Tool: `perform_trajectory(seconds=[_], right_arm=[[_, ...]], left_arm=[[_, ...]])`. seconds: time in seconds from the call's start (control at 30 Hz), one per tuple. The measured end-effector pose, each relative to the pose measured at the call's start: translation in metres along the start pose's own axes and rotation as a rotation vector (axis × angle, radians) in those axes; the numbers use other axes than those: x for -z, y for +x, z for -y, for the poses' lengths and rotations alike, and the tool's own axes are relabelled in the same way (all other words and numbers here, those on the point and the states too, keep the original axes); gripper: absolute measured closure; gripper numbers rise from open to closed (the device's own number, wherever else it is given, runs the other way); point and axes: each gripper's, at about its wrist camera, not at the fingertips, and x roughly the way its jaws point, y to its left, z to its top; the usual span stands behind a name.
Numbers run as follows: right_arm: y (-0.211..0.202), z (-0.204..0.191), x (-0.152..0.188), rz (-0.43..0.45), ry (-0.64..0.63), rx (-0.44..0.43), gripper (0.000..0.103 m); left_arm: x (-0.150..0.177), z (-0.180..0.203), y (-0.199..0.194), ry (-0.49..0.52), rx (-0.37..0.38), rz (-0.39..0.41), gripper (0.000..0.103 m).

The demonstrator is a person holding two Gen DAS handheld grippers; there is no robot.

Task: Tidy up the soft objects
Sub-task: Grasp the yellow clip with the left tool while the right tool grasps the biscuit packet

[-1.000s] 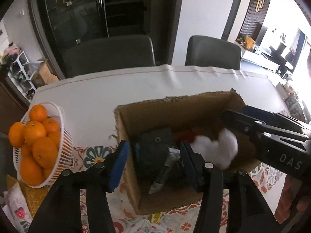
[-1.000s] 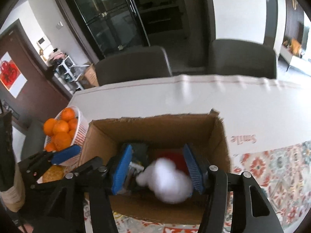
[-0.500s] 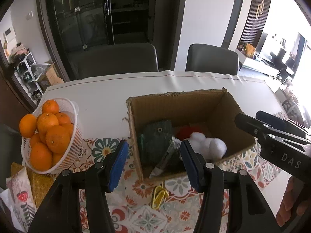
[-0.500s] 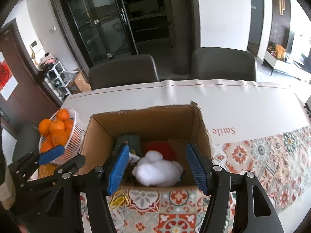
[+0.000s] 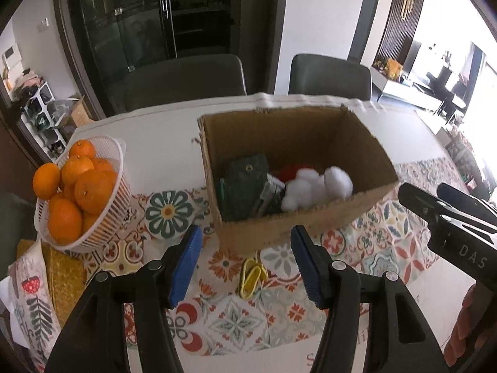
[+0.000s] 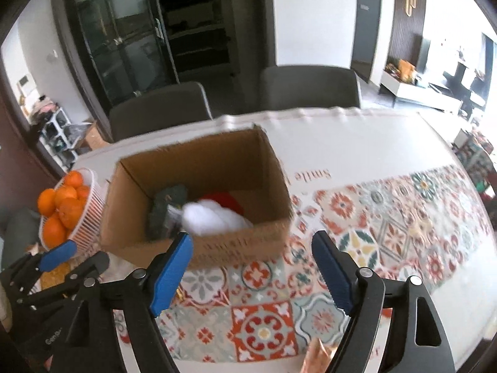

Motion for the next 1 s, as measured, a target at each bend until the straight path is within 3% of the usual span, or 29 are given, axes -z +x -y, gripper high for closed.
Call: perform_trajectory(seconds=[0.3, 0.5, 0.77, 1.0], right_arm=[[0.011, 0.024, 0.036, -0.083, 0.147, 0.101, 0.022], [0.017, 0.038, 0.062, -0.107, 0.209, 0.246, 0.014], [0.033, 0.056, 0.093, -0.192, 0.327, 0.281, 0.014], [0.047, 0.067, 0.119, -0.24, 0.383, 0.318, 0.014]], left_arm=[[0.019, 0.005, 0.019, 0.028, 0.004, -0.07, 0.042], [0.036, 0.012, 0.042, 0.069, -0.022, -0.123, 0.037], [0.049, 0.02, 0.067, 0.107, -0.018, -0.171, 0.035], [0.061, 0.031, 0.088, 0.181, -0.026, -0.174, 0.028]])
